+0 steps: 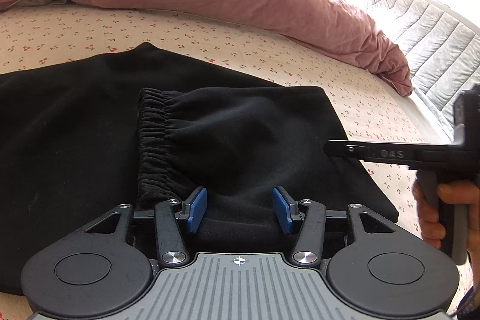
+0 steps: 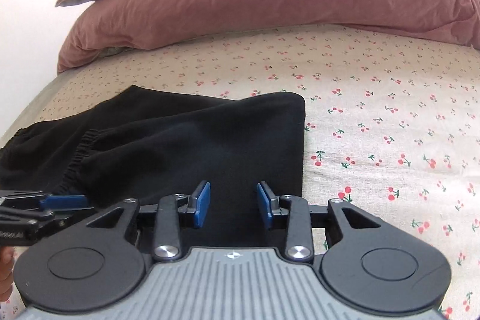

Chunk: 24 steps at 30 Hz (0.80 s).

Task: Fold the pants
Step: 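Open both grippers and release the folded pants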

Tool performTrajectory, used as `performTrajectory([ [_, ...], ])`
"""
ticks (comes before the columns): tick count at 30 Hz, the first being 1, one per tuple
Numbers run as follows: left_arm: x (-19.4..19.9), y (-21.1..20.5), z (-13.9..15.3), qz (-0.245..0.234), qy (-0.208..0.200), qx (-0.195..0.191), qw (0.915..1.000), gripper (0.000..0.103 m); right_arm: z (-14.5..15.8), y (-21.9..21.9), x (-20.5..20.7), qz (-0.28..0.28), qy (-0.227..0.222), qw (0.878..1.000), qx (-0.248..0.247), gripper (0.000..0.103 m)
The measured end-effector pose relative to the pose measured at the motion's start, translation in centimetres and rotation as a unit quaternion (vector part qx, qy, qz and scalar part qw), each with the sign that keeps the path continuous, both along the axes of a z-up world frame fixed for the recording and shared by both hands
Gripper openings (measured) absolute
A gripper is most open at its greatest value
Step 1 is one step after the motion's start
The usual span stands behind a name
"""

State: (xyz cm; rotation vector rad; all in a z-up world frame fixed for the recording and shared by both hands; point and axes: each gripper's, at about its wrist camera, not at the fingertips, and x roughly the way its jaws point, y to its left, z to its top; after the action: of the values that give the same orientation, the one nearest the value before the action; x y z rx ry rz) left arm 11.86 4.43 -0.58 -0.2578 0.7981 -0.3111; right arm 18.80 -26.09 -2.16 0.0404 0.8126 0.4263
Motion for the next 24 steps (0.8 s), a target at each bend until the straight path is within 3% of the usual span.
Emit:
performTrajectory([
  [4,0.2,-0.1,-0.3,-0.001,0.005,-0.007,1.0000,0.048,-1.4,0.5,2.7,-0.008,-0.024,1.000,-0.002,0.028],
  [7,0.6,0.3,-0.5,0.000,0.012,-0.022,0.9997,0.048,-1.0,1.4,3.4,-0.030,-0.047,0.998,-0.043,0.020],
  [10,0.6,0.6,-0.5,-0.001,0.012,-0.025,0.9996,0.048,-1.3,1.4,3.2,-0.036,-0.063,0.996,-0.052,0.020],
  [16,0.7,1.4,-0.5,0.008,0.021,-0.054,0.9983,0.048,0.2,1.0,-0.8,-0.027,-0.075,0.995,-0.068,0.026],
  [20,0.6,1.8,-0.6,0.010,0.021,-0.059,0.9980,0.048,-0.7,0.8,-5.0,0.010,-0.027,0.993,-0.112,0.026],
  [24,0.7,2.2,-0.7,0.007,0.024,-0.068,0.9974,0.048,-0.6,0.4,-9.6,0.016,-0.031,0.989,-0.144,0.026],
])
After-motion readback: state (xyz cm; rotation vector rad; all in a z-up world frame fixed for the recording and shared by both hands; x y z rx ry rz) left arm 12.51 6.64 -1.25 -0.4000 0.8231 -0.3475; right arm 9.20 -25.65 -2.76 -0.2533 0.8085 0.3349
